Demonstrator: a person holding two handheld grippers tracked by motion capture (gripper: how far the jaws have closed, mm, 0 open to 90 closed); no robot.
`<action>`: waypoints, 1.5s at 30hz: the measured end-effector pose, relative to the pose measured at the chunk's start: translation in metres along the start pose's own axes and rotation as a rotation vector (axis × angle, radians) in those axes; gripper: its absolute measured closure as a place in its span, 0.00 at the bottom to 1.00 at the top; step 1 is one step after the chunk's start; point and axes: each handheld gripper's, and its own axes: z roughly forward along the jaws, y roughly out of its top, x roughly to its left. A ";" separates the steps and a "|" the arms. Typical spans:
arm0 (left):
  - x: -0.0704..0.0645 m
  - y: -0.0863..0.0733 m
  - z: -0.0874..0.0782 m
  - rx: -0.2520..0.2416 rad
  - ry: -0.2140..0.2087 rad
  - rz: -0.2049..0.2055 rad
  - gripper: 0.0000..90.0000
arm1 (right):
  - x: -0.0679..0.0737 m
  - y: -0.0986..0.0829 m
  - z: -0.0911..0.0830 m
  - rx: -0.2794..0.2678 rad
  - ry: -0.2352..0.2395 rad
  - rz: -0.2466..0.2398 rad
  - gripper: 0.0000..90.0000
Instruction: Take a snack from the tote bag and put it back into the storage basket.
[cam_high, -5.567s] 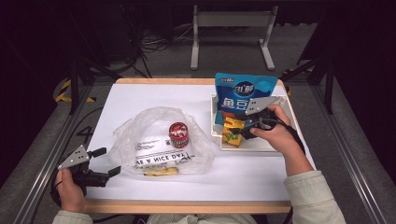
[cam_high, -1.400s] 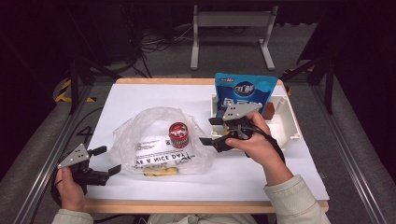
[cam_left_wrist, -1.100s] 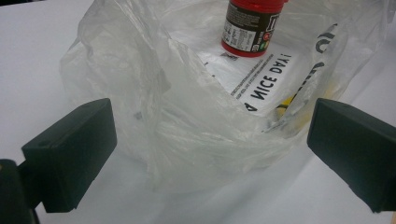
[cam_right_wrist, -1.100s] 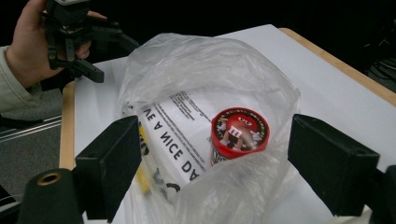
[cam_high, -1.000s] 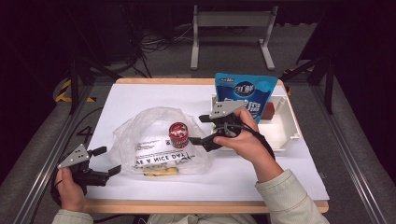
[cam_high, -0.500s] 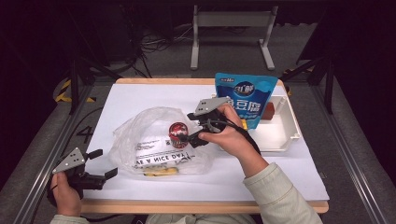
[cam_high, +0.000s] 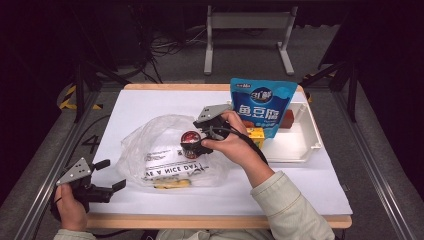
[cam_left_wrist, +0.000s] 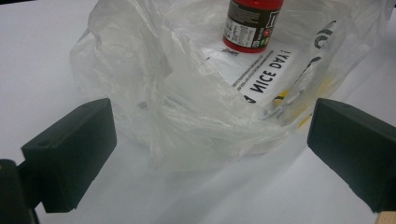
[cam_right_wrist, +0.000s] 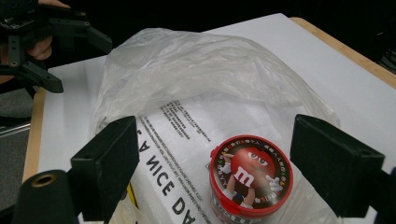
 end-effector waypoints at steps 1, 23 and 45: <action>0.000 0.000 0.000 0.000 0.000 0.000 0.02 | 0.000 -0.001 0.003 0.003 0.000 0.000 0.19; 0.001 0.000 0.000 0.006 0.002 -0.009 0.02 | -0.023 -0.030 0.045 0.065 -0.054 0.047 0.17; 0.002 0.001 0.001 0.001 -0.003 -0.006 0.02 | -0.022 -0.054 0.077 0.153 -0.096 0.029 0.17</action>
